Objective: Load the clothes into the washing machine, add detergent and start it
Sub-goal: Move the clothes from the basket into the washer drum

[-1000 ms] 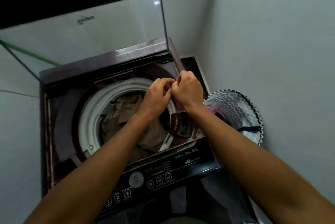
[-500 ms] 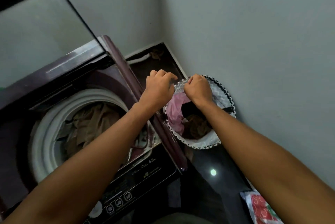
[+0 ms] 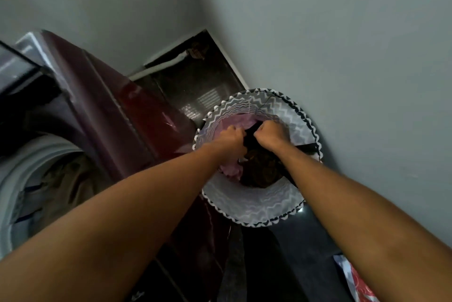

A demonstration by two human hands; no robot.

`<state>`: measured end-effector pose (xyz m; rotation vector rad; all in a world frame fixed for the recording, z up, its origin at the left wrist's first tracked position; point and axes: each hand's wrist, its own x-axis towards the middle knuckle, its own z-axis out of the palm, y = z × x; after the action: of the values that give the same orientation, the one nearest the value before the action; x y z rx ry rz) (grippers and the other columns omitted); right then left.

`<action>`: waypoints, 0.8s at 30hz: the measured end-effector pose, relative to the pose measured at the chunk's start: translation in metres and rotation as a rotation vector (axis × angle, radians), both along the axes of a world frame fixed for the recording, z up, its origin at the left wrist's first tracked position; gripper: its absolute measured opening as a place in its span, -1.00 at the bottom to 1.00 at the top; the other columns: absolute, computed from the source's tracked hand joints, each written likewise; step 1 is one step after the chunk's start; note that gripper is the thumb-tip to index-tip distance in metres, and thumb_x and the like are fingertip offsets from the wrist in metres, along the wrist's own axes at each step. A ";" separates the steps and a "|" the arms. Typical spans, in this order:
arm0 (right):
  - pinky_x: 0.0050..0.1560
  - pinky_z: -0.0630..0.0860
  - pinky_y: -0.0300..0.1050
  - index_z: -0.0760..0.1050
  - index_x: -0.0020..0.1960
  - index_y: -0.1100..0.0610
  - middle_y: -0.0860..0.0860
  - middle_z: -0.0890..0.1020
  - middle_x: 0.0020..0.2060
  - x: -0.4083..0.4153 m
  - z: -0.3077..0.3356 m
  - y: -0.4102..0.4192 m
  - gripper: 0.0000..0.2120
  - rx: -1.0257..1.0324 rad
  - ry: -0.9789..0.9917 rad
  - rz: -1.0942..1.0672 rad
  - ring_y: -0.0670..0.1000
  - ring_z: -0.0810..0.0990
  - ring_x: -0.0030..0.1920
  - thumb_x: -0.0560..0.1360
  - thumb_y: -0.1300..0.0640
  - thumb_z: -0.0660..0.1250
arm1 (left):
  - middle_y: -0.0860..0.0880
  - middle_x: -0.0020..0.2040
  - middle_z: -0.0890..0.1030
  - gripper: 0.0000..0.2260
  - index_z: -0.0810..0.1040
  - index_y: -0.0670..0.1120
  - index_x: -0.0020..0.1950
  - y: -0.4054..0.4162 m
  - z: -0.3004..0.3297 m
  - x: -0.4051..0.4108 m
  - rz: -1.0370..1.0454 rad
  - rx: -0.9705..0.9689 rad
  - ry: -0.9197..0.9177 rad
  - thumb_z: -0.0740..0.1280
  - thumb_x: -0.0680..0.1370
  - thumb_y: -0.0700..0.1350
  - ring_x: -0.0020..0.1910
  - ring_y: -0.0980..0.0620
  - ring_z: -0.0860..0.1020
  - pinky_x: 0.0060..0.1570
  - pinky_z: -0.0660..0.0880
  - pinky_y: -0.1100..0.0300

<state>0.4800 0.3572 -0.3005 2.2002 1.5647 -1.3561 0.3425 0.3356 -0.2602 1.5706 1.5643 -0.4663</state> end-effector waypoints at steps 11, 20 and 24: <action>0.31 0.39 0.02 0.44 0.37 0.32 0.27 0.50 0.33 -0.005 -0.135 -0.017 -0.64 -0.324 0.117 0.130 0.26 0.46 0.35 0.62 0.21 0.18 | -0.22 0.41 0.30 -0.44 0.25 -0.18 0.48 -0.022 -0.117 0.025 -0.167 0.033 0.099 0.34 0.53 -0.10 0.32 -0.27 0.38 0.22 0.42 -0.14; 0.35 0.40 0.00 0.31 0.51 0.17 0.19 0.39 0.45 -0.010 -0.186 -0.026 -0.35 -0.426 -0.022 0.086 0.21 0.42 0.39 0.56 -0.18 0.27 | -0.26 0.41 0.28 -0.52 0.27 -0.20 0.47 -0.025 -0.152 0.024 -0.072 -0.017 0.097 0.28 0.59 -0.09 0.34 -0.29 0.34 0.23 0.37 -0.14; 0.36 0.37 0.06 0.27 0.52 0.18 0.19 0.39 0.44 -0.005 -0.191 -0.037 -0.43 -0.413 -0.059 0.204 0.21 0.41 0.40 0.60 -0.06 0.25 | -0.26 0.39 0.29 -0.49 0.26 -0.21 0.46 -0.026 -0.158 0.019 -0.096 -0.057 0.104 0.29 0.58 -0.02 0.33 -0.30 0.33 0.24 0.36 -0.14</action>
<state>0.4751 0.3202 -0.4913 1.7699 1.3034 -1.3883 0.3613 0.3099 -0.4186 1.6051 1.5443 -0.6495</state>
